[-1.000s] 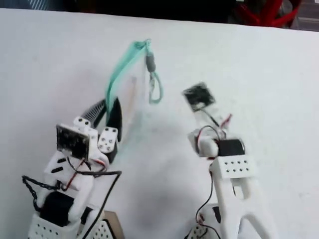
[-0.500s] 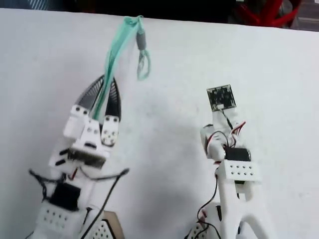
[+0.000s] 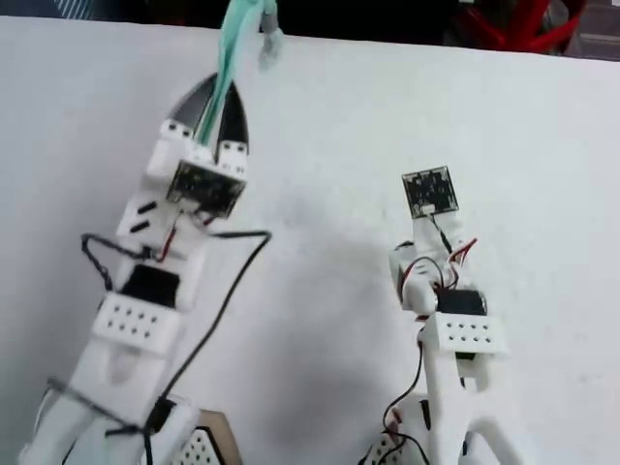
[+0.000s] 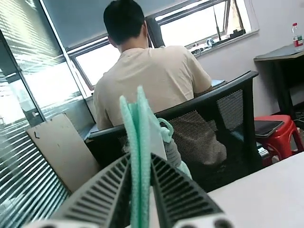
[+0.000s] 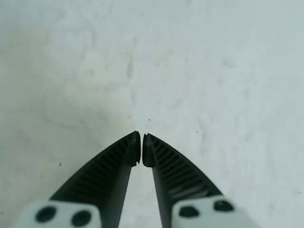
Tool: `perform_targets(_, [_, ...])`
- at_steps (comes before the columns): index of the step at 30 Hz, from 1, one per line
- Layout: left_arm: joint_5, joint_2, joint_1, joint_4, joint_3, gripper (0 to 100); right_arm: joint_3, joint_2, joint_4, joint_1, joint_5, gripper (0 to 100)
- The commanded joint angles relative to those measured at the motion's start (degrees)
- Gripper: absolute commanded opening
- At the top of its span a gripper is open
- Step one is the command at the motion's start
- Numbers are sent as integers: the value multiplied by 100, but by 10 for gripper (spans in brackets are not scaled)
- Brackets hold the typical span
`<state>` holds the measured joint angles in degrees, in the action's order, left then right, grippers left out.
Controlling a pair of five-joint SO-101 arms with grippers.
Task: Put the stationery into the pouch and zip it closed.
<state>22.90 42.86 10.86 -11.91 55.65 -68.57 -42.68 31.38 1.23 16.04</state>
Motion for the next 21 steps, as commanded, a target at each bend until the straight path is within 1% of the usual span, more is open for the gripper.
perform_targets(1, [457,-769,409,-466,-589,24,18,-84,-92,48,-53,18])
perform_targets(5, [1204,-2158,1182,-870,-598,24,62,-92,-207,576,-105,18])
perform_targets(7, [1442,-2835,1437,-993,-615,24,62,-92,-435,1015,-536,18])
perform_targets(9, [1345,-3345,1604,-1178,-624,24,53,-92,-558,1358,-1099,18])
perform_targets(10, [1213,-3503,1684,-1204,-615,24,53,-92,-576,1455,-1257,18])
perform_targets(13, [818,-3679,1868,-1196,-607,24,53,-92,-593,1508,-1275,18])
perform_targets(15, [695,-3697,2000,-1152,-580,26,53,-92,-593,1516,-1275,18])
perform_targets(18, [686,-3723,2255,-659,-633,29,53,-48,-716,1552,-1275,18])
perform_targets(21, [686,-3723,2589,-211,-571,90,53,-48,-743,1701,-1301,18])
